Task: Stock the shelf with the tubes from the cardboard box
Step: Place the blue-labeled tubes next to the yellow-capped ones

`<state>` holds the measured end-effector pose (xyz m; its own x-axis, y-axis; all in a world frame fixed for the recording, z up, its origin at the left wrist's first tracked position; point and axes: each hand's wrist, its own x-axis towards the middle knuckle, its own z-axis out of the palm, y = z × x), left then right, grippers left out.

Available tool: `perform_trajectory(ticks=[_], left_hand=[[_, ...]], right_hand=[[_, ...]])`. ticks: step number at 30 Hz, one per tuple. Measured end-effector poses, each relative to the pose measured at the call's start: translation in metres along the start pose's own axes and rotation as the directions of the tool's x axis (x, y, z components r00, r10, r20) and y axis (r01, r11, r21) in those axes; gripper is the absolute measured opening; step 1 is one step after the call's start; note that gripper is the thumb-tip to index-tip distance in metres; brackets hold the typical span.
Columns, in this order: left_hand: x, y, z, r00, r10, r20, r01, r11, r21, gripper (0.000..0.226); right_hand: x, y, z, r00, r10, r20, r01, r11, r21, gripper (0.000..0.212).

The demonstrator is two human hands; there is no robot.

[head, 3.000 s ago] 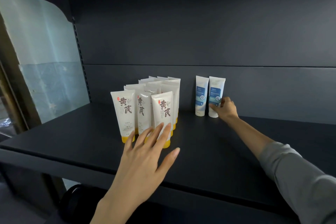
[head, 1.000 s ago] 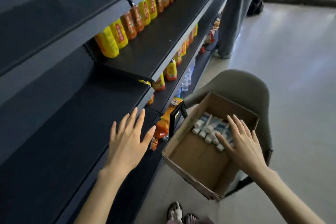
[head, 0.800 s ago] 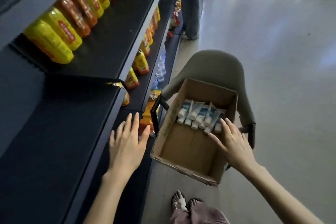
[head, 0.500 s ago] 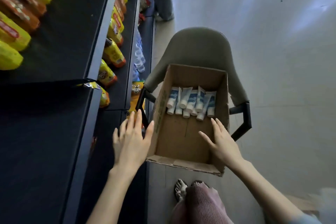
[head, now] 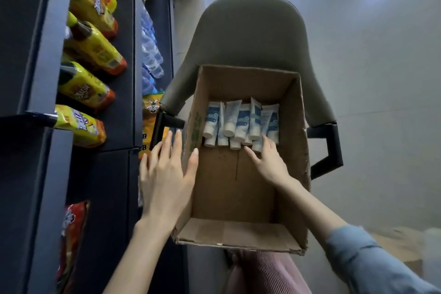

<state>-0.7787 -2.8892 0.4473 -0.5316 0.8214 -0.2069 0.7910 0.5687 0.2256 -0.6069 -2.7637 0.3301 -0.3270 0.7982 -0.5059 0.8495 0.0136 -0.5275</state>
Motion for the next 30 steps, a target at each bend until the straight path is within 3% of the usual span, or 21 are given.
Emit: perform_trajectory(ticks=[5,11,17,20,27,30], left_hand=[[0.026,-0.010,0.015,1.000,-0.023,0.012,0.023,1.000,-0.009,0.066],[0.044,-0.016,0.026,0.999,-0.042,0.027,0.044,0.996,-0.078,0.066],[0.053,-0.010,0.030,0.999,-0.024,-0.030,0.018,0.986,-0.166,0.066],[0.060,-0.008,0.032,0.999,-0.012,-0.053,0.001,0.980,-0.201,0.065],[0.070,0.004,0.040,0.998,-0.027,-0.051,0.008,0.937,-0.350,0.056],[0.070,0.011,0.043,0.999,-0.019,-0.044,0.002,0.932,-0.363,0.055]], right_hand=[[0.071,0.001,0.013,0.993,0.105,0.046,-0.109,0.991,0.079,0.069],[0.129,0.006,0.023,0.962,0.271,0.041,-0.270,0.914,0.303,0.058],[0.152,0.013,0.030,0.910,0.412,-0.048,-0.365,0.851,0.377,0.045],[0.159,0.014,0.029,0.904,0.427,-0.033,-0.390,0.852,0.349,0.047],[0.154,0.024,0.026,0.911,0.386,0.149,-0.413,0.858,0.305,0.046],[0.148,0.027,0.031,0.904,0.382,0.191,-0.427,0.824,0.372,0.050]])
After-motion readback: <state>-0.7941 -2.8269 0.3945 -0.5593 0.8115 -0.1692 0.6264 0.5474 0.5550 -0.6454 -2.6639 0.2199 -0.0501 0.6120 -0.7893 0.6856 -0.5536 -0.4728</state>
